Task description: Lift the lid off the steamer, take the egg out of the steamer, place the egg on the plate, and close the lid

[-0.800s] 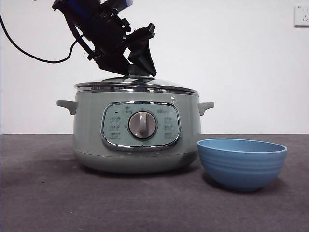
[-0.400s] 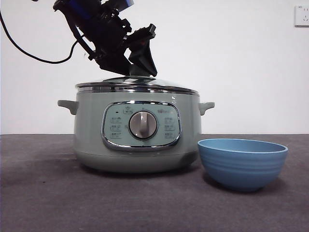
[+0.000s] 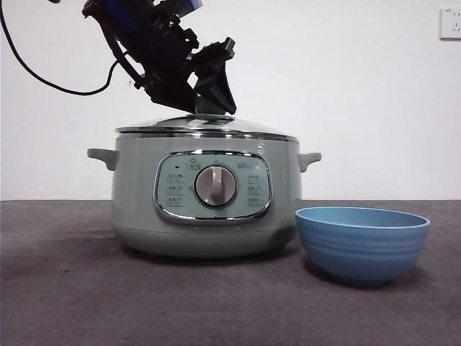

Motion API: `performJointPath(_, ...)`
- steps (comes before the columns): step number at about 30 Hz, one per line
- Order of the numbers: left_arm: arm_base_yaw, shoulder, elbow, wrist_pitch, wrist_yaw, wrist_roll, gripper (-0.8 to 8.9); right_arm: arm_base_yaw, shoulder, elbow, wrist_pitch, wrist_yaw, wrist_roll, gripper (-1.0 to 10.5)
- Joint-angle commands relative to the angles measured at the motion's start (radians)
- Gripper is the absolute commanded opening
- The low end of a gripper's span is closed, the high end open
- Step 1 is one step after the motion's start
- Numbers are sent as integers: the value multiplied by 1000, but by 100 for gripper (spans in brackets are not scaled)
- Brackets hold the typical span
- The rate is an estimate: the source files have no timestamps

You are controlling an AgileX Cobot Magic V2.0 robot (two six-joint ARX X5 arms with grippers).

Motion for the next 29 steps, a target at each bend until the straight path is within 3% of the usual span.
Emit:
performJointPath(1, -11, 13, 6, 31, 9, 22, -8, 2, -1, 1, 6, 3, 6, 320)
performJointPath(12, -7, 13, 6, -150, 13, 22, 19, 2, -1, 1, 6, 3, -4, 320)
performJointPath(18, -7, 13, 6, -143, 13, 19, 431, 2, -1, 1, 5, -1, -4, 320)
performJointPath(29, 6, -17, 6, -126, 10, 19, 441, 2, -1, 1, 5, -1, -4, 320)
